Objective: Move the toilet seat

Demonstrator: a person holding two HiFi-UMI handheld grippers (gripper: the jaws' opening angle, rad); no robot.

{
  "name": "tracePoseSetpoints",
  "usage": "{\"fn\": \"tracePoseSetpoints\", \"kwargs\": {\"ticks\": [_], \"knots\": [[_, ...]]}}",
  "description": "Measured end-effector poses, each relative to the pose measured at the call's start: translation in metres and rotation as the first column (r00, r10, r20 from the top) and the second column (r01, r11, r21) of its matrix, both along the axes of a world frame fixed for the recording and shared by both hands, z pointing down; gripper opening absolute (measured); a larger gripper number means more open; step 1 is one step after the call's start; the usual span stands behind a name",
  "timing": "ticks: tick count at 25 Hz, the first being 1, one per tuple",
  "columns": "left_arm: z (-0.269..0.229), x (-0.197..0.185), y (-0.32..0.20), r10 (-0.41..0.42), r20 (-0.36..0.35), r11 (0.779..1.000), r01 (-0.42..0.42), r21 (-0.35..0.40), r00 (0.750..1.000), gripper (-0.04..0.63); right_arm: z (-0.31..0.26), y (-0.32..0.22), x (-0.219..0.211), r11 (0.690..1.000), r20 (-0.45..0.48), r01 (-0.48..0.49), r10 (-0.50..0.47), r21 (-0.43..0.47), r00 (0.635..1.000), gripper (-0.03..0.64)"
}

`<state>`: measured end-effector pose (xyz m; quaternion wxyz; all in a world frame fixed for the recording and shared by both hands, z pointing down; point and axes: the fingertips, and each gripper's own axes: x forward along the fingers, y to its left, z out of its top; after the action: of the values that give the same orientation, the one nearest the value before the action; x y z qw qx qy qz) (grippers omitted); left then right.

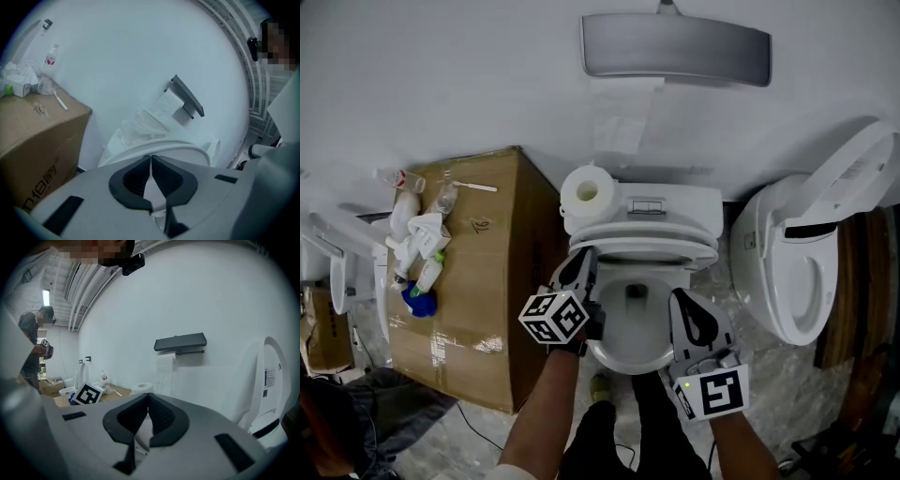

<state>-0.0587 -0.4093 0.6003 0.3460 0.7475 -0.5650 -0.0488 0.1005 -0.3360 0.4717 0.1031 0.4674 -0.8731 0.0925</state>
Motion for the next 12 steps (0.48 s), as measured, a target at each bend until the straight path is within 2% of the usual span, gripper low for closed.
{"fn": "tracePoseSetpoints", "kwargs": {"ticks": [6,12], "knots": [[-0.001,0.003,-0.008,-0.019,0.127,0.999,0.015,0.031,0.992,0.018,0.01,-0.008,-0.002,1.0,0.001,0.013,-0.013,-0.009,1.0,0.012],[-0.001,0.004,-0.016,-0.02,0.164,0.999,0.014,0.039,0.986,0.017,0.012,-0.016,0.003,1.0,0.003,0.009,-0.009,-0.015,1.0,0.012]]}}
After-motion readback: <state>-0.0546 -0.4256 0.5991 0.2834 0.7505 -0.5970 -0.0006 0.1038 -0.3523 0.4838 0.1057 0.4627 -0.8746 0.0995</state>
